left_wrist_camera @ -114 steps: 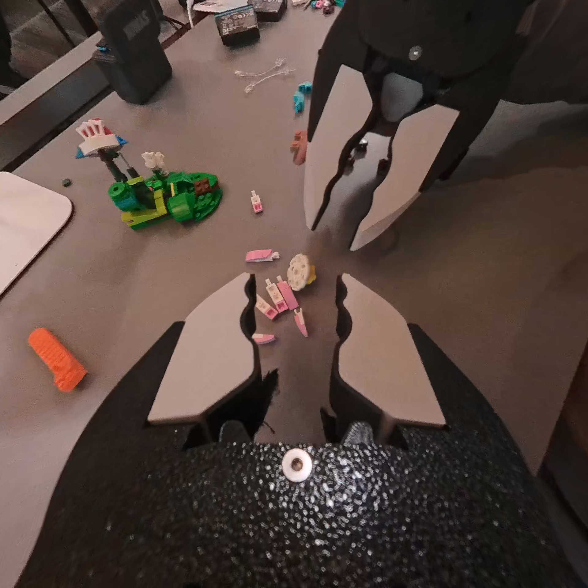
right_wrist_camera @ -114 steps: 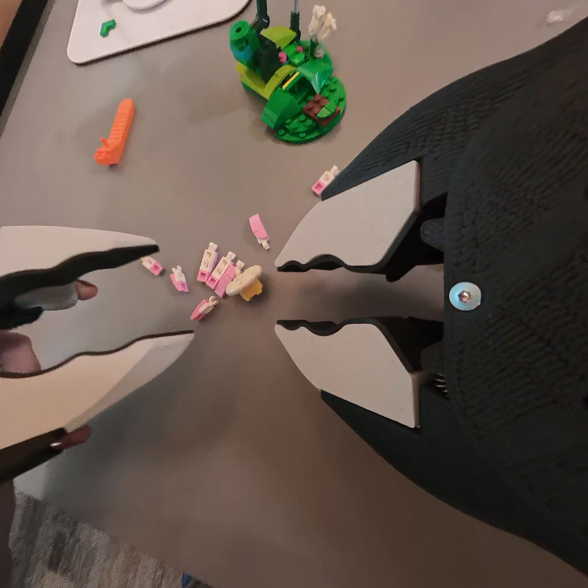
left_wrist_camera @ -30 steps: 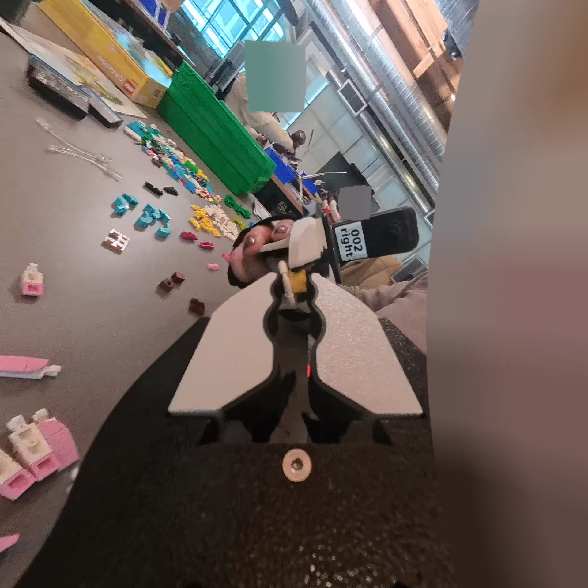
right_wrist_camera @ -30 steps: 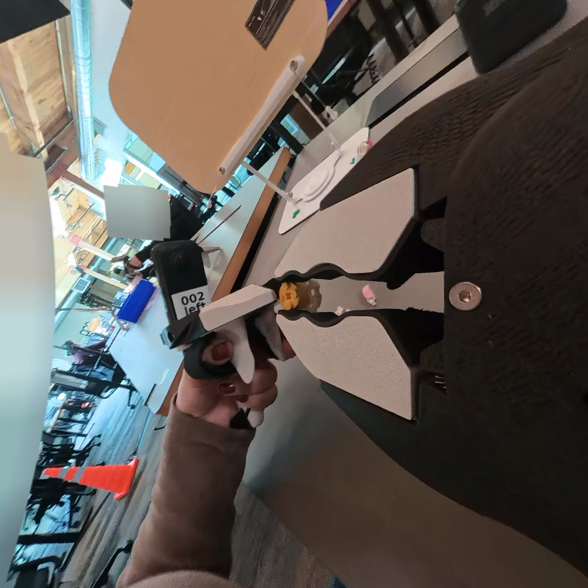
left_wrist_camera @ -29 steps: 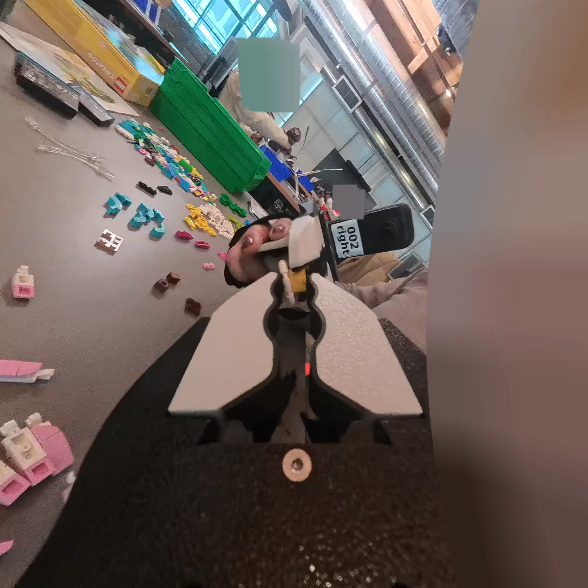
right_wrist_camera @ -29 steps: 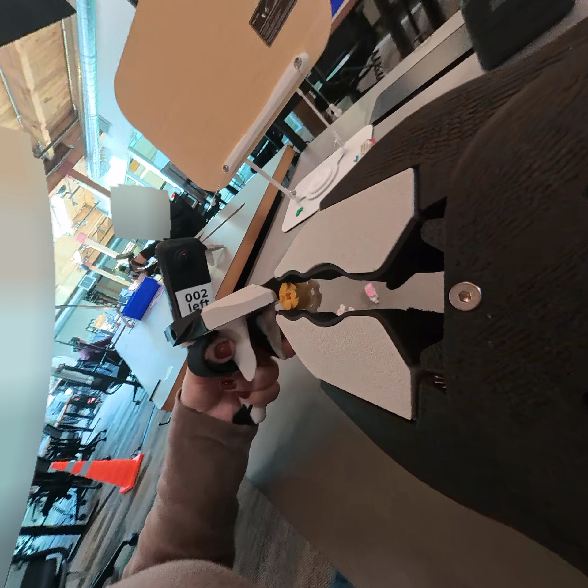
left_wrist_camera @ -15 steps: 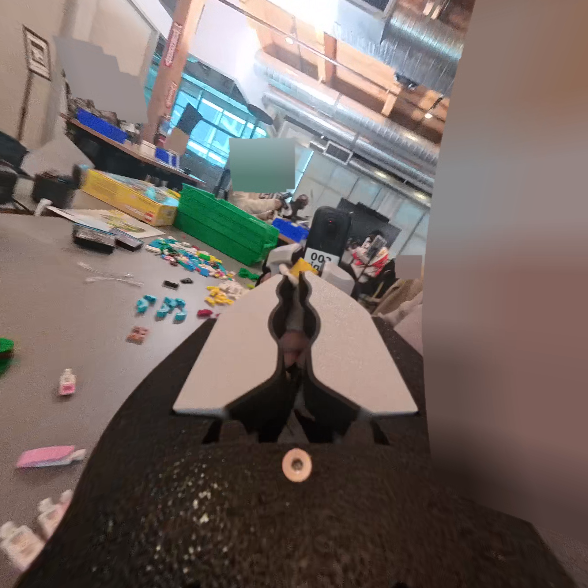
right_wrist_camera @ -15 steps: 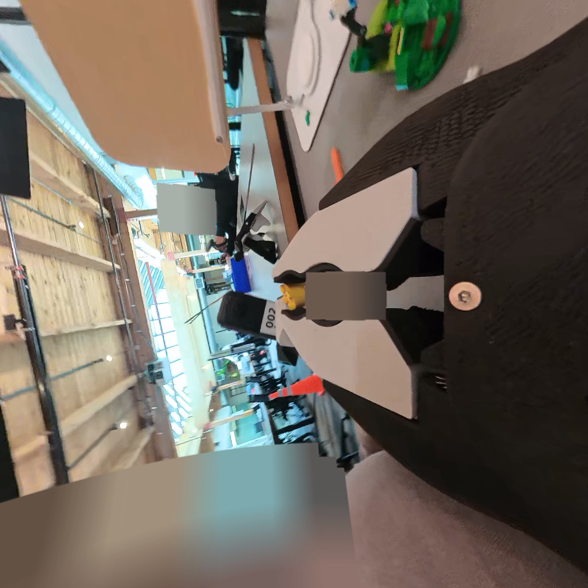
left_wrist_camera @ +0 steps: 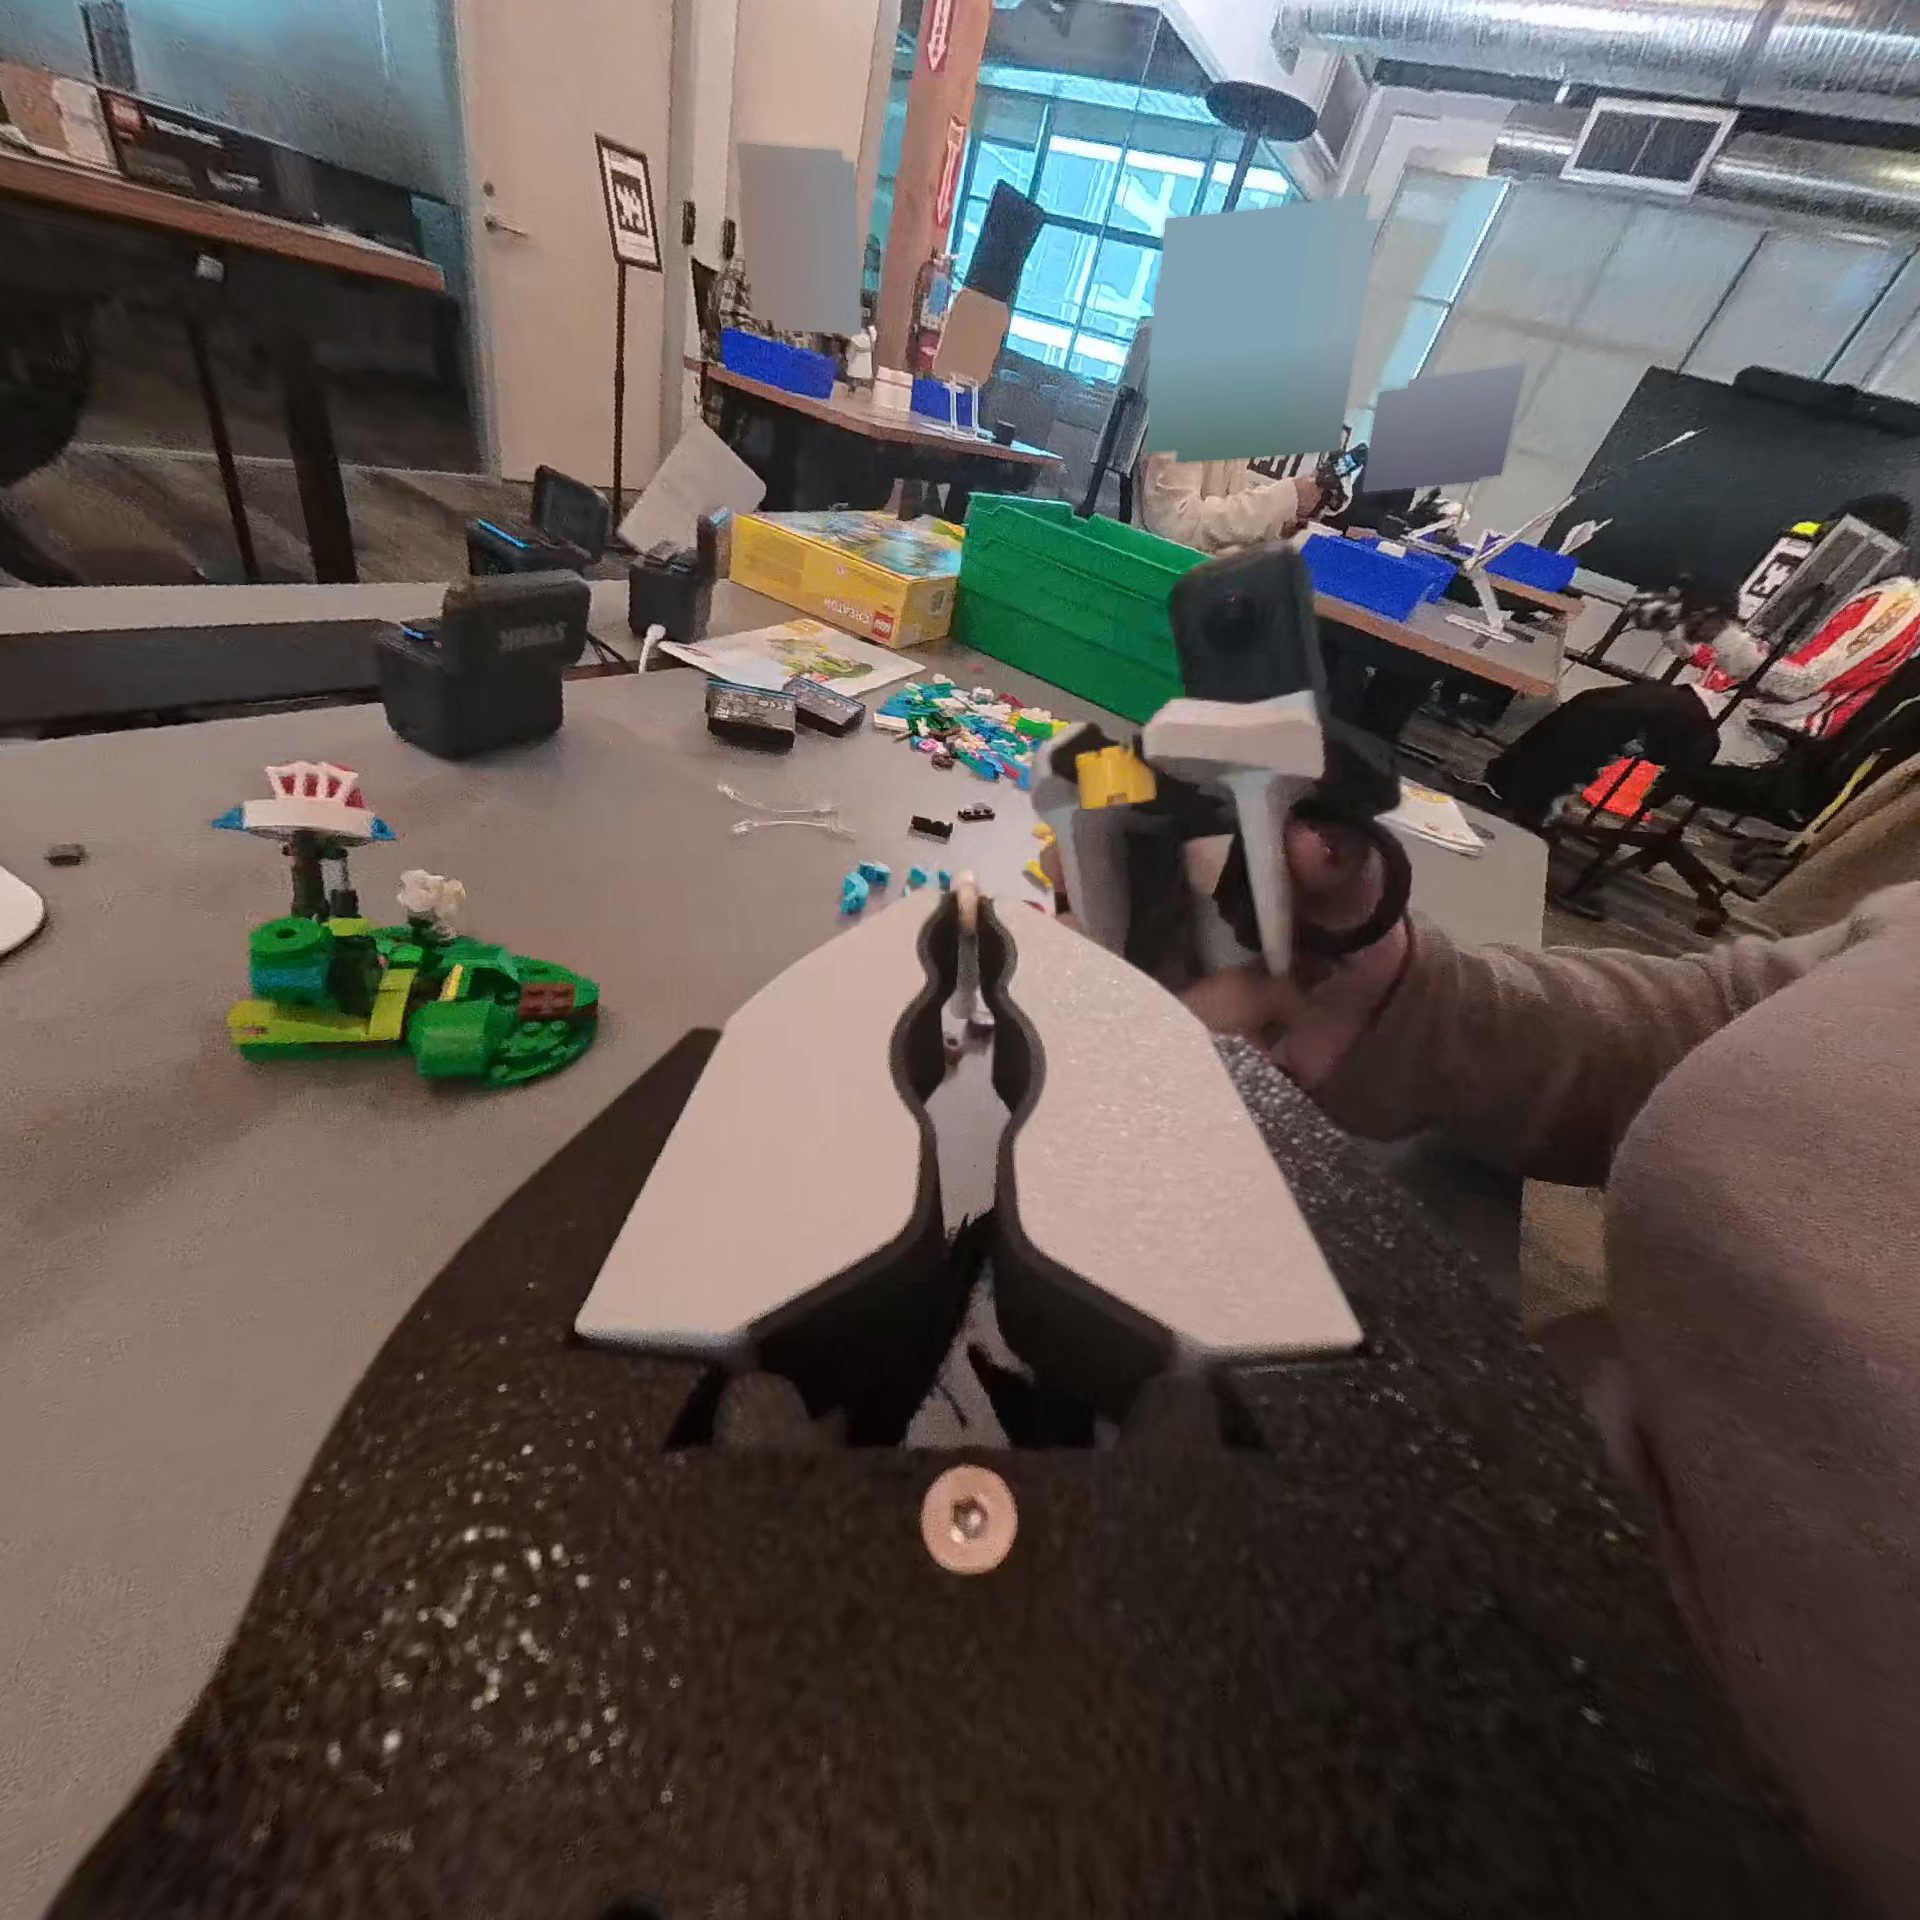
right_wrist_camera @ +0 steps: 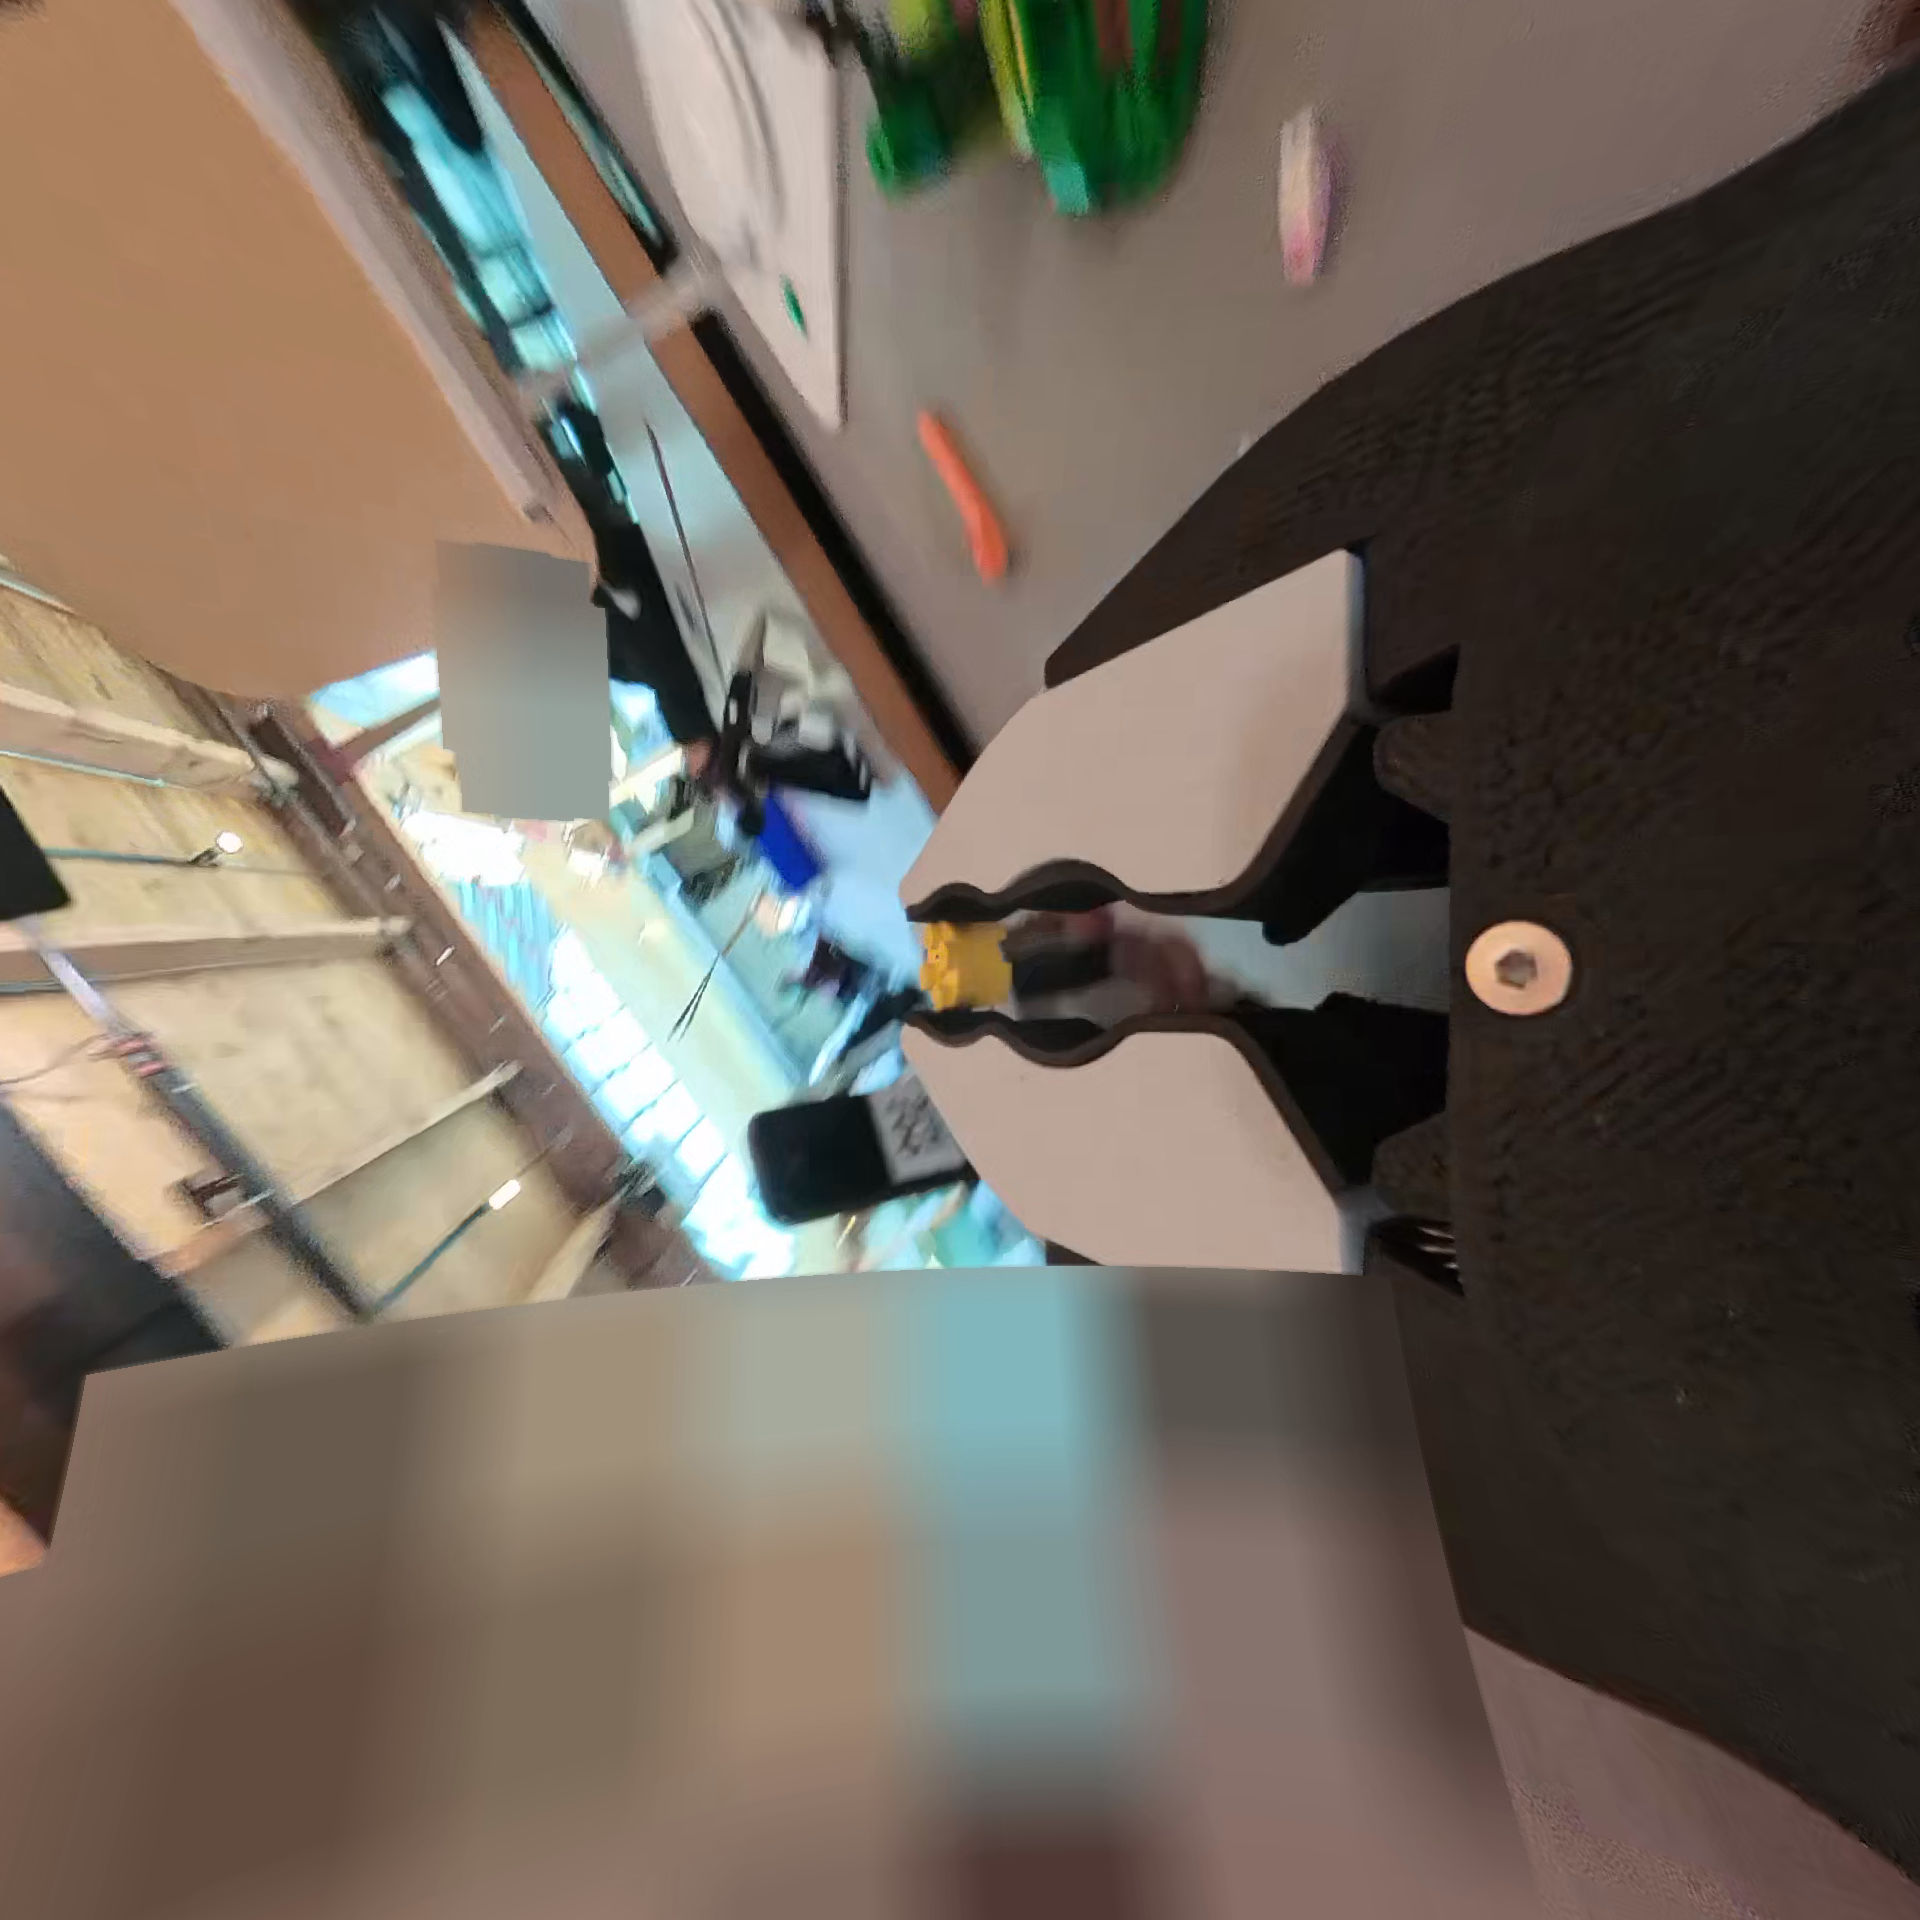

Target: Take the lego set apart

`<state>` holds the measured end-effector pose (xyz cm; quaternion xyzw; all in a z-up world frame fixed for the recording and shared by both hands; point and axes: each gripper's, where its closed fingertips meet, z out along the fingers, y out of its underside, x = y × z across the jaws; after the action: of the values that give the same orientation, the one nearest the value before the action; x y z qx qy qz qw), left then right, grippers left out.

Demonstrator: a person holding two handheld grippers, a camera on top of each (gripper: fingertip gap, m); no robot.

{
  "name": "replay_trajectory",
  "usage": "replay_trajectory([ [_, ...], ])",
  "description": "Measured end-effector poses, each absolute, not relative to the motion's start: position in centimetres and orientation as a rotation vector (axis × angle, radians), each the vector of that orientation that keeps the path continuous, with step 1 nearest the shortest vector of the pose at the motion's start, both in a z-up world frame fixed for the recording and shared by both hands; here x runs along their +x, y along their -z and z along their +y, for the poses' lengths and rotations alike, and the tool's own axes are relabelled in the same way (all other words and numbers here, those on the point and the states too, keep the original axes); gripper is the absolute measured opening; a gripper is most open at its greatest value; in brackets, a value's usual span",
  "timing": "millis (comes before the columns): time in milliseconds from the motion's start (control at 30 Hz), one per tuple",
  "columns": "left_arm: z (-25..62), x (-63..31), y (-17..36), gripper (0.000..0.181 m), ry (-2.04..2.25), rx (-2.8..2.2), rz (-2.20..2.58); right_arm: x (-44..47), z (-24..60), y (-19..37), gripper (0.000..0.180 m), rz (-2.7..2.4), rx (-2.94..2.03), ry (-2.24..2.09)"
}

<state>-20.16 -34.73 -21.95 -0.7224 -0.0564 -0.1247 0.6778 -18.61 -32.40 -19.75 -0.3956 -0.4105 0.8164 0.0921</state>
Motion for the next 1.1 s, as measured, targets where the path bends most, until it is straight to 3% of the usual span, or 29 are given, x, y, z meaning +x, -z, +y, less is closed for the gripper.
replay_trajectory([
  [33, -34.6, -19.9, 22.1, 0.003, 0.285, -1.617, -0.123, -18.3, -32.1, 20.2, 0.014, -1.291, -1.110, -2.265],
  [267, -32.5, -17.0, 24.3, 0.003, 0.306, -1.678, -0.006, -13.2, -22.4, 22.1, 0.015, -1.469, -1.049, -1.487],
  [400, -31.1, -16.0, 25.1, 0.003, 0.378, -1.712, 0.032, -9.5, -12.1, 26.3, 0.014, -1.602, -1.319, -1.061],
  [600, -29.1, -15.3, 25.6, 0.003, 0.370, -1.745, 0.081, -9.0, -8.0, 32.9, 0.015, -1.938, -1.357, -0.719],
  [700, -28.7, -14.9, 25.1, 0.003, 0.347, -1.723, 0.098, -9.8, -8.5, 34.2, 0.018, -2.017, -1.310, -0.740],
  [833, -28.7, -14.0, 24.2, 0.003, 0.314, -1.651, 0.162, -10.5, -10.3, 32.2, 0.041, -1.985, -1.192, -0.817],
  [1000, -28.5, -11.5, 23.6, 0.003, 0.338, -1.556, 0.331, -9.8, -21.5, 24.7, 0.029, -1.959, -0.907, -1.387],
  [1100, -28.1, -9.7, 23.3, 0.003, 0.400, -1.512, 0.411, -9.3, -25.4, 24.1, 0.028, -2.026, -0.784, -1.419],
])
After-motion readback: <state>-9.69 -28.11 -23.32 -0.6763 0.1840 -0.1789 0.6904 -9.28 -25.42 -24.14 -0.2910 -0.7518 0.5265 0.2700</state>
